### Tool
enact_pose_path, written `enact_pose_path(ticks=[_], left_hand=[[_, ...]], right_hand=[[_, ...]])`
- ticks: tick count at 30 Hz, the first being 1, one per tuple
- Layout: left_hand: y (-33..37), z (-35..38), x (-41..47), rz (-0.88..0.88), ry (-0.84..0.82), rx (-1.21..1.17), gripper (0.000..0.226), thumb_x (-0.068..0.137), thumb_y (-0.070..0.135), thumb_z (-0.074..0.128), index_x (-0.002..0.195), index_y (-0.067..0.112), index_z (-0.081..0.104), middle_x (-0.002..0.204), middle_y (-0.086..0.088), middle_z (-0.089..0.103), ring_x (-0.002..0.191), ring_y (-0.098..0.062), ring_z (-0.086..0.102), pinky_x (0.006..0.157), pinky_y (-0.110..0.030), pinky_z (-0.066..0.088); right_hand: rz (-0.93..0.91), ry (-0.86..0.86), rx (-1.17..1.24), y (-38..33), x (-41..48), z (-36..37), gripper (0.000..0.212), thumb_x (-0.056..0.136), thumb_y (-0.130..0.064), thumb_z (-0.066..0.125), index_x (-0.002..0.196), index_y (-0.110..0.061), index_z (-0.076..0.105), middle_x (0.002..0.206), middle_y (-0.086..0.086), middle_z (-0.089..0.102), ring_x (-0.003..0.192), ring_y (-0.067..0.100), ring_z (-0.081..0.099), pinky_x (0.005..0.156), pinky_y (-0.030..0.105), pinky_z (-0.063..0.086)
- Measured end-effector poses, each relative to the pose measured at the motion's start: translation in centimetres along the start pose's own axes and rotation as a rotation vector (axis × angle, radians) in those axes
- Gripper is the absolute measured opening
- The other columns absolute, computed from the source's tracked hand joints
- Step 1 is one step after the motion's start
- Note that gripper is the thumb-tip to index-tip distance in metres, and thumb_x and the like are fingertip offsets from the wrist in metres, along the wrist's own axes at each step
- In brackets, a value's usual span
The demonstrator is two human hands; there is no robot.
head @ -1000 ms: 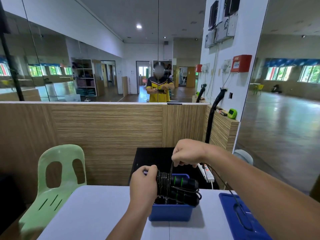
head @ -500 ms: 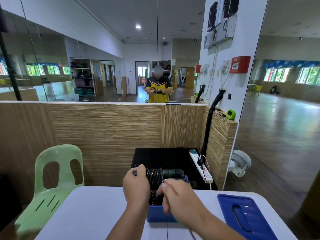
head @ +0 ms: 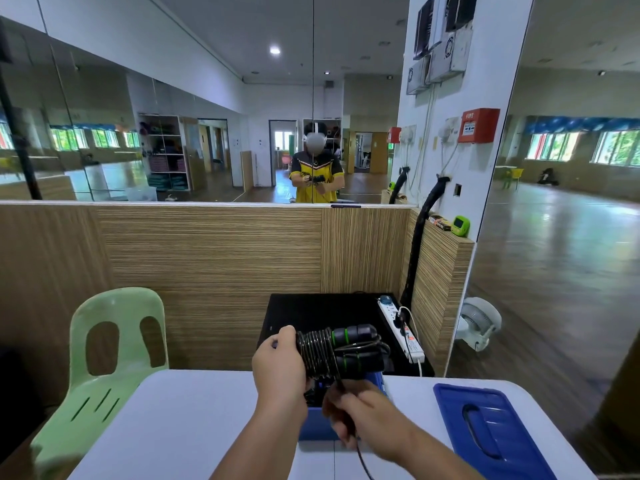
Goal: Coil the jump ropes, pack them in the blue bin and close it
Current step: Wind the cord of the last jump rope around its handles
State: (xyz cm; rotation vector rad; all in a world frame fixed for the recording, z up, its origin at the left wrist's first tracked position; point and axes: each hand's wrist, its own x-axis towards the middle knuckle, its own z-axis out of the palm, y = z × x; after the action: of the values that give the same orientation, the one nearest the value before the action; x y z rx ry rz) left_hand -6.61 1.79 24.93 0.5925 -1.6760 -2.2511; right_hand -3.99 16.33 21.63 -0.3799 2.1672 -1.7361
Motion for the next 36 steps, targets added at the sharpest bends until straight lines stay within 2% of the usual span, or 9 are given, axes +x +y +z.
enact_pose_path(ticks=[4, 7, 12, 16, 19, 23, 27, 30, 36], left_hand=[[0.4, 0.0, -0.3, -0.016, -0.028, -0.036, 0.016, 0.097, 0.026, 0.054, 0.084, 0.017, 0.055, 0.079, -0.007, 0.049, 0.069, -0.025, 0.041, 0.053, -0.034, 0.038], [0.8, -0.1, -0.4, -0.011, -0.042, -0.008, 0.016, 0.097, 0.027, 0.053, 0.085, 0.017, 0.053, 0.079, -0.008, 0.045, 0.070, -0.025, 0.039, 0.048, -0.031, 0.035], [1.0, -0.3, -1.3, 0.005, -0.094, 0.049, 0.020, 0.097, 0.025, 0.055, 0.081, 0.014, 0.051, 0.076, -0.010, 0.046, 0.070, -0.023, 0.044, 0.049, -0.028, 0.041], [0.8, -0.1, -2.0, 0.043, -0.114, 0.087, 0.024, 0.097, 0.023, 0.056, 0.077, 0.012, 0.050, 0.071, -0.009, 0.045, 0.066, -0.022, 0.043, 0.051, -0.029, 0.039], [0.6, -0.1, -1.8, 0.117, -0.099, 0.140, 0.029, 0.096, 0.020, 0.056, 0.070, 0.011, 0.047, 0.067, -0.008, 0.041, 0.065, -0.023, 0.038, 0.049, -0.031, 0.035], [-0.4, -0.5, -1.2, 0.172, -0.046, 0.190, 0.028, 0.094, 0.025, 0.058, 0.075, 0.004, 0.060, 0.062, -0.005, 0.049, 0.061, -0.023, 0.046, 0.055, -0.037, 0.041], [-0.7, -1.0, -0.6, 0.183, 0.017, 0.202, 0.029, 0.094, 0.025, 0.057, 0.075, 0.003, 0.059, 0.060, -0.005, 0.050, 0.059, -0.024, 0.045, 0.056, -0.039, 0.040], [-0.5, -1.0, -0.3, 0.135, 0.062, 0.169, 0.029, 0.092, 0.026, 0.055, 0.069, 0.009, 0.050, 0.061, -0.007, 0.045, 0.059, -0.024, 0.040, 0.056, -0.040, 0.036], [-0.4, -0.3, -0.9, 0.120, 0.123, 0.079, 0.029, 0.095, 0.025, 0.054, 0.069, 0.011, 0.051, 0.060, -0.004, 0.046, 0.059, -0.021, 0.041, 0.057, -0.037, 0.038]], right_hand=[[0.010, -0.085, -0.084, -0.1, 1.5, -2.0, 0.040, 0.107, -0.031, 0.046, 0.080, -0.011, 0.067, 0.060, 0.006, 0.060, 0.049, 0.021, 0.055, 0.053, 0.029, 0.046], [0.046, -0.140, -0.135, -1.2, 2.0, -3.5, 0.038, 0.100, -0.024, 0.051, 0.066, -0.016, 0.065, 0.056, 0.005, 0.058, 0.047, 0.020, 0.056, 0.052, 0.028, 0.049], [0.023, -0.070, -0.297, -4.1, 3.6, -7.1, 0.020, 0.077, -0.013, 0.053, 0.057, -0.015, 0.052, 0.052, -0.001, 0.046, 0.048, 0.011, 0.042, 0.055, 0.028, 0.033], [0.069, -0.083, -0.474, -8.0, 4.6, -8.3, 0.037, 0.080, -0.012, 0.053, 0.046, -0.024, 0.042, 0.050, -0.004, 0.033, 0.045, 0.010, 0.032, 0.049, 0.026, 0.032], [0.154, -0.093, -0.581, -10.2, 5.1, -8.5, 0.024, 0.078, -0.015, 0.053, 0.054, -0.016, 0.049, 0.051, 0.001, 0.039, 0.045, 0.017, 0.035, 0.047, 0.025, 0.037], [0.207, -0.064, -0.613, -11.9, 4.6, -7.2, 0.027, 0.085, -0.014, 0.049, 0.057, -0.013, 0.050, 0.052, 0.002, 0.042, 0.046, 0.017, 0.031, 0.046, 0.024, 0.029], [0.066, 0.023, -0.764, -11.9, 3.4, -5.6, 0.026, 0.092, -0.021, 0.051, 0.070, -0.011, 0.062, 0.072, 0.007, 0.062, 0.063, 0.023, 0.056, 0.055, 0.034, 0.050], [-0.096, 0.142, -0.880, -10.6, 2.5, -4.5, 0.026, 0.101, -0.032, 0.048, 0.089, -0.016, 0.064, 0.083, -0.006, 0.064, 0.080, 0.018, 0.060, 0.072, 0.038, 0.048], [-0.417, 0.484, -0.824, -6.1, 1.6, -1.8, 0.020, 0.107, -0.035, 0.037, 0.092, -0.027, 0.046, 0.059, -0.010, 0.047, 0.056, 0.008, 0.048, 0.056, 0.035, 0.039]])
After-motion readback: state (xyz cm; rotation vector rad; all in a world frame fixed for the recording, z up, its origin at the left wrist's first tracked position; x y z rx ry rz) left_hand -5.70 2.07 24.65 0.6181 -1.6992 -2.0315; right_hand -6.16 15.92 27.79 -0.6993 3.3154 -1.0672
